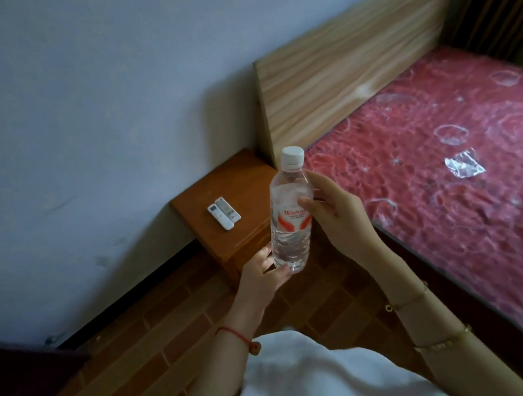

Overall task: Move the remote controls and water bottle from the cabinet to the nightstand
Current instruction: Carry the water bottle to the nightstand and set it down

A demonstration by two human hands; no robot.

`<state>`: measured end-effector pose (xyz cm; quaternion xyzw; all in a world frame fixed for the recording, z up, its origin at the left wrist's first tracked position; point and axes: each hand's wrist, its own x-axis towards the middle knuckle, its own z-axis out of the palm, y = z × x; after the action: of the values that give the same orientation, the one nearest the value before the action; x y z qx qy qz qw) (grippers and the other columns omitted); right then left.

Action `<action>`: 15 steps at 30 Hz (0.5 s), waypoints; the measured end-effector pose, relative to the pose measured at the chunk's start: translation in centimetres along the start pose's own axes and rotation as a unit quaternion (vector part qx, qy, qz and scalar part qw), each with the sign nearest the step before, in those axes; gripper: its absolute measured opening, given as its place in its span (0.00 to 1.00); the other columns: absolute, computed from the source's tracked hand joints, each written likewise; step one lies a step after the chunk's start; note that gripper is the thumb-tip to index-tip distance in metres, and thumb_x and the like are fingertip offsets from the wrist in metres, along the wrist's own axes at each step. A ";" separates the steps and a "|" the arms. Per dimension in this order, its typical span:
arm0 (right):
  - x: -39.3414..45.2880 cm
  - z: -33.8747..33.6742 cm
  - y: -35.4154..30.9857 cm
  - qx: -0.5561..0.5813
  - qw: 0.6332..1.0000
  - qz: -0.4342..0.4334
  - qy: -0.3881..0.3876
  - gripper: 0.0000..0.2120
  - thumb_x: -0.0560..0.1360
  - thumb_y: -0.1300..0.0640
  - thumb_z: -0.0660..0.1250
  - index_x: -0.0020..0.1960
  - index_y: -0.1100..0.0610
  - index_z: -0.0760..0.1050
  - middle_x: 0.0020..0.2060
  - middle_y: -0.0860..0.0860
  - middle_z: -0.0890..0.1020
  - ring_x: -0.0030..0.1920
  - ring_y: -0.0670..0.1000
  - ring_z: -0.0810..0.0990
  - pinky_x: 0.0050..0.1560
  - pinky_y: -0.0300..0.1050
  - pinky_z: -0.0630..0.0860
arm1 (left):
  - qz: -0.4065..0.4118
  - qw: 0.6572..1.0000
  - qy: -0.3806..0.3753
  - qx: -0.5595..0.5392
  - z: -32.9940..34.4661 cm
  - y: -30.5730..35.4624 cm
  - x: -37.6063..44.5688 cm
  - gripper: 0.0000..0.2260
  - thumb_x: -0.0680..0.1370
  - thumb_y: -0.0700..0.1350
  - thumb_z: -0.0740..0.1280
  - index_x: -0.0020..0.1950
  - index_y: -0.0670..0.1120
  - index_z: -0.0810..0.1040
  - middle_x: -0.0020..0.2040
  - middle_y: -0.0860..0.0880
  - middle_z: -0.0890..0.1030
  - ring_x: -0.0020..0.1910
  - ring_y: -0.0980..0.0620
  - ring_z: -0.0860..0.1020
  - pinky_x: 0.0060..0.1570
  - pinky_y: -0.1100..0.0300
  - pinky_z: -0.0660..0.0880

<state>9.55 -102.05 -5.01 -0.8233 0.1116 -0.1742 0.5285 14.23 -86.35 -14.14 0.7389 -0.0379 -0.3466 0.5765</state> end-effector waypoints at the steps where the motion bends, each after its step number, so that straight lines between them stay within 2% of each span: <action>1: 1.7 0.0 0.2 0.002 1.000 -0.001 0.000 0.21 0.78 0.61 0.63 0.71 0.58 0.67 0.61 0.49 0.79 0.59 0.39 0.78 0.55 0.33 0.77 | -0.001 1.000 0.002 0.000 -0.3 0.9 1.4 0.31 0.73 0.45 0.73 0.73 0.48 0.66 0.70 0.49 0.72 0.66 0.53 0.72 0.54 0.64 0.75; 3: 4.9 0.0 0.6 0.006 1.000 -0.004 0.000 0.21 0.78 0.62 0.64 0.70 0.59 0.68 0.58 0.47 0.79 0.56 0.32 0.77 0.52 0.29 0.76 | -0.004 1.000 0.007 -0.013 -0.7 2.4 4.0 0.30 0.73 0.44 0.72 0.73 0.48 0.65 0.70 0.49 0.72 0.67 0.52 0.72 0.55 0.64 0.75; 6: 8.9 0.2 1.5 0.006 1.000 -0.001 -0.008 0.20 0.78 0.62 0.64 0.69 0.58 0.69 0.55 0.43 0.78 0.54 0.30 0.76 0.51 0.27 0.75 | -0.019 0.999 0.017 -0.034 -1.2 4.0 7.4 0.30 0.73 0.43 0.71 0.73 0.47 0.65 0.70 0.48 0.72 0.67 0.51 0.72 0.63 0.54 0.74; 11: 15.2 1.0 3.8 0.003 0.999 0.011 -0.031 0.21 0.78 0.60 0.65 0.70 0.57 0.69 0.60 0.50 0.79 0.59 0.45 0.79 0.54 0.31 0.77 | -0.047 0.995 0.031 -0.077 -1.6 5.5 12.9 0.28 0.74 0.40 0.70 0.73 0.47 0.66 0.65 0.48 0.76 0.63 0.51 0.76 0.63 0.53 0.74; 15: 20.5 1.4 5.9 0.013 0.998 0.010 -0.064 0.22 0.77 0.61 0.65 0.71 0.58 0.67 0.62 0.52 0.79 0.61 0.47 0.79 0.57 0.40 0.79 | -0.068 0.991 0.079 -0.079 -1.3 6.9 17.4 0.25 0.75 0.42 0.69 0.71 0.46 0.68 0.65 0.49 0.76 0.62 0.52 0.75 0.63 0.54 0.74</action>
<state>28.89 -110.87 -7.46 -0.8245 0.0831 -0.1176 0.5473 30.51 -95.46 -16.12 0.7171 0.0856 -0.3269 0.6096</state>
